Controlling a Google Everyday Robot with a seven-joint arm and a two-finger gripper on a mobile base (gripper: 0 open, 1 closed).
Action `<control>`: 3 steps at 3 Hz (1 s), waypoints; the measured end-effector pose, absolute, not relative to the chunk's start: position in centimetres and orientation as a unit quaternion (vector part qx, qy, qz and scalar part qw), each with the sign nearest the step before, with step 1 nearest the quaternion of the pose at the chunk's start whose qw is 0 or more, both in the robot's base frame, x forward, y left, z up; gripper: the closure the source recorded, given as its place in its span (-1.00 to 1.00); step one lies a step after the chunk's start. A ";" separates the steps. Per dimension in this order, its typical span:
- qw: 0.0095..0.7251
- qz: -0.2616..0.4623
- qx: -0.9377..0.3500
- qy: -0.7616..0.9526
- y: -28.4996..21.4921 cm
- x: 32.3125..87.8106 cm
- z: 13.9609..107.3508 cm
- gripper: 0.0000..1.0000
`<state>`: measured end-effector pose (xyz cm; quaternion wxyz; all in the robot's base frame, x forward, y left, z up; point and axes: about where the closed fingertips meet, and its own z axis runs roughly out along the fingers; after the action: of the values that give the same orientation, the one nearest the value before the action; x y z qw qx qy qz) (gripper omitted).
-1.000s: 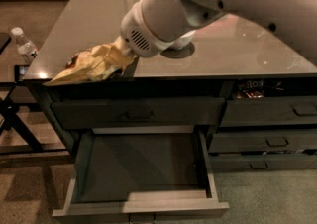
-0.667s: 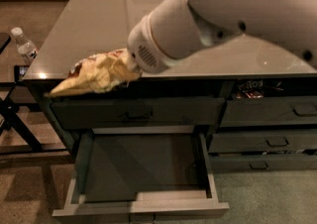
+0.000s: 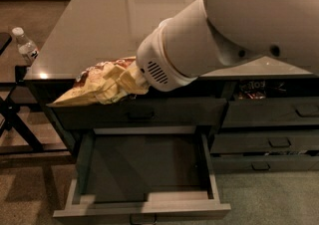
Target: Place brown chip bag into middle drawer
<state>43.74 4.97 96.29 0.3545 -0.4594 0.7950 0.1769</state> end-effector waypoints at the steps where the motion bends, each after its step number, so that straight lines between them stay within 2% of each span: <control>1: 0.335 0.186 -0.449 0.807 4.6 42.7 94.5 1.00; 3: 0.290 0.209 -0.393 0.847 2.0 38.5 89.8 1.00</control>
Offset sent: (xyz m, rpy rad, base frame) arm -0.0652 -0.0425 -0.0925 0.0247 0.2766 -0.1526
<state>38.48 2.05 89.82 0.2902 -0.3925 0.8474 0.2087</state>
